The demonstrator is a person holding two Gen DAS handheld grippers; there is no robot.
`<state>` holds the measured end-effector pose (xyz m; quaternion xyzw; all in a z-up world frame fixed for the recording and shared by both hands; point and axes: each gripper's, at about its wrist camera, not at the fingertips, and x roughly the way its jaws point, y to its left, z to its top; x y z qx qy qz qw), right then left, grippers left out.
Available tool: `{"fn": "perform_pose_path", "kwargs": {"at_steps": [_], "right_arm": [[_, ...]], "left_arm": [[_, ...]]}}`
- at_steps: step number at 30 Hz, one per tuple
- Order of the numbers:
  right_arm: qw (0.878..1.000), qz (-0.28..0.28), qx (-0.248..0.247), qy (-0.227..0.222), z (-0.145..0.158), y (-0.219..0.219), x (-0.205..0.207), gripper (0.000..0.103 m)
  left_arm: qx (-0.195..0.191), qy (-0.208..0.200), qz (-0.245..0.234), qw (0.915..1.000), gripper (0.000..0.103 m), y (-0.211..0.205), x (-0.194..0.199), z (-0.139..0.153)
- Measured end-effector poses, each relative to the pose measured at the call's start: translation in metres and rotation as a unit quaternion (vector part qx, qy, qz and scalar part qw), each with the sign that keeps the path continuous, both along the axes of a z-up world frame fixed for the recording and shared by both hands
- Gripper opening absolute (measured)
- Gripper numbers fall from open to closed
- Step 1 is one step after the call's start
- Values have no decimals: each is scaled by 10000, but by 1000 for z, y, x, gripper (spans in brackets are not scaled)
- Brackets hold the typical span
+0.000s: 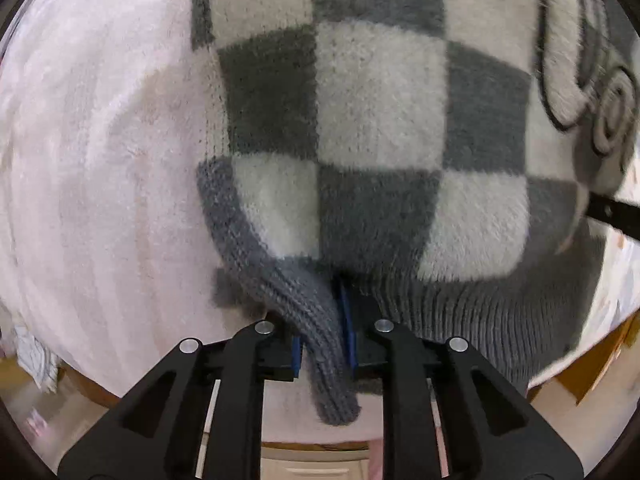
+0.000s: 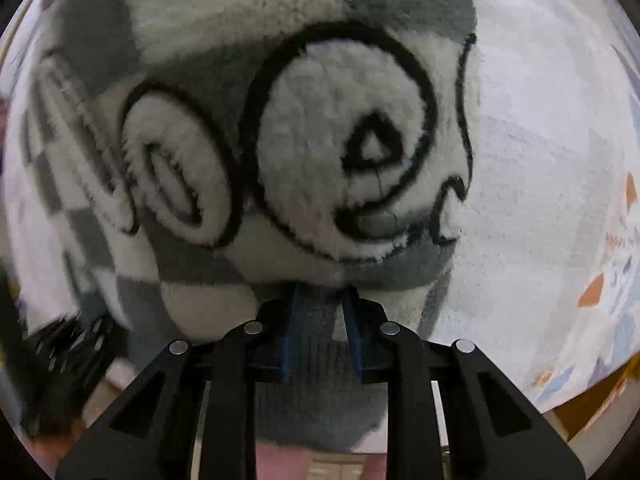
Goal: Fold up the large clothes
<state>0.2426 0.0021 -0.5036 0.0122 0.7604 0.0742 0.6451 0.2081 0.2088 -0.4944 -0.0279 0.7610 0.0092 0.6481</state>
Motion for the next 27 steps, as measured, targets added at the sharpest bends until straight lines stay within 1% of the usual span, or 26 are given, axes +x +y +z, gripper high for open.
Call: {"fn": "perform_pose_path", "kwargs": {"at_steps": [1, 2, 3, 4, 5, 6, 7, 8, 9, 10, 11, 12, 13, 14, 15, 16, 17, 18, 20, 21, 22, 23, 24, 26, 27], "right_arm": [[10000, 31, -91, 0, 11, 5, 0, 24], [9999, 111, -25, -64, 27, 7, -2, 23], [9998, 107, 55, -145, 39, 5, -2, 23], [9993, 26, 240, -278, 56, 1, 0, 23], [9984, -65, 375, -428, 73, -6, 5, 23], [9975, -119, 397, -567, 84, -9, 11, 23], [9959, -198, 418, -778, 99, -14, 23, 23], [9946, -254, 468, -887, 107, -17, 32, 23], [9922, -349, 631, -1013, 118, -18, 50, 23], [9907, -398, 692, -1098, 122, -22, 60, 24], [9892, -418, 727, -1204, 127, -19, 73, 24], [9888, -308, 811, -1215, 128, -10, 89, 37], [9899, -105, 946, -1052, 123, 5, 104, 49], [9902, 5, 976, -1000, 117, 13, 114, 46], [9923, 119, 622, -1068, 111, 22, 115, 38], [9930, 306, 177, -1129, 99, 30, 118, 31], [9928, 352, -18, -1148, 90, 29, 118, 30], [9935, 124, -74, -1126, 82, 17, 120, 29], [9936, -413, 0, -1053, 73, -18, 120, 28], [9932, -427, -105, -1076, 73, -25, 123, 28], [9921, -352, -379, -1139, 71, -31, 127, 29], [9917, -389, -463, -1134, 69, -33, 130, 29], [9920, -543, -400, -1069, 64, -38, 135, 30], [9924, -718, -242, -966, 47, -45, 147, 30], [9921, -603, -365, -1040, 36, -42, 153, 31]], "left_arm": [[-35, 1, 40, 10000, 27, 3, -3, 8], [-5, 4, 119, 9999, 39, 10, -8, 21], [210, 36, 170, 9996, 43, 17, -11, 33], [477, 95, 165, 9987, 43, 22, -13, 43], [658, 126, 128, 9977, 43, 26, -14, 50], [919, 129, 79, 9957, 43, 30, -13, 59], [968, 67, 100, 9952, 43, 34, -11, 66], [767, -129, 245, 9967, 43, 37, -2, 77], [526, -304, 392, 9974, 43, 40, 7, 86], [324, -499, 495, 9970, 43, 41, 21, 92], [204, -658, 519, 9963, 43, 43, 32, 96], [76, -852, 528, 9949, 42, 40, 49, 96], [46, -974, 535, 9938, 42, 35, 69, 93], [44, -1050, 550, 9929, 40, 29, 86, 90], [10, -1163, 592, 9914, 35, 27, 103, 85], [-14, -1184, 625, 9910, 34, 27, 114, 81], [-29, -1133, 650, 9914, 34, 28, 128, 76], [-37, -1144, 645, 9913, 34, 33, 141, 72], [-55, -1302, 501, 9902, 35, 15, 163, 71], [-91, -1353, 400, 9900, 35, 8, 174, 72], [-143, -1379, 353, 9897, 35, 4, 185, 71], [-108, -1411, 327, 9894, 35, -4, 195, 69], [11, -1402, 329, 9896, 35, -10, 202, 68], [198, -1309, 314, 9907, 35, -16, 223, 41], [199, -1275, 291, 9912, 35, -16, 228, 29]]}}
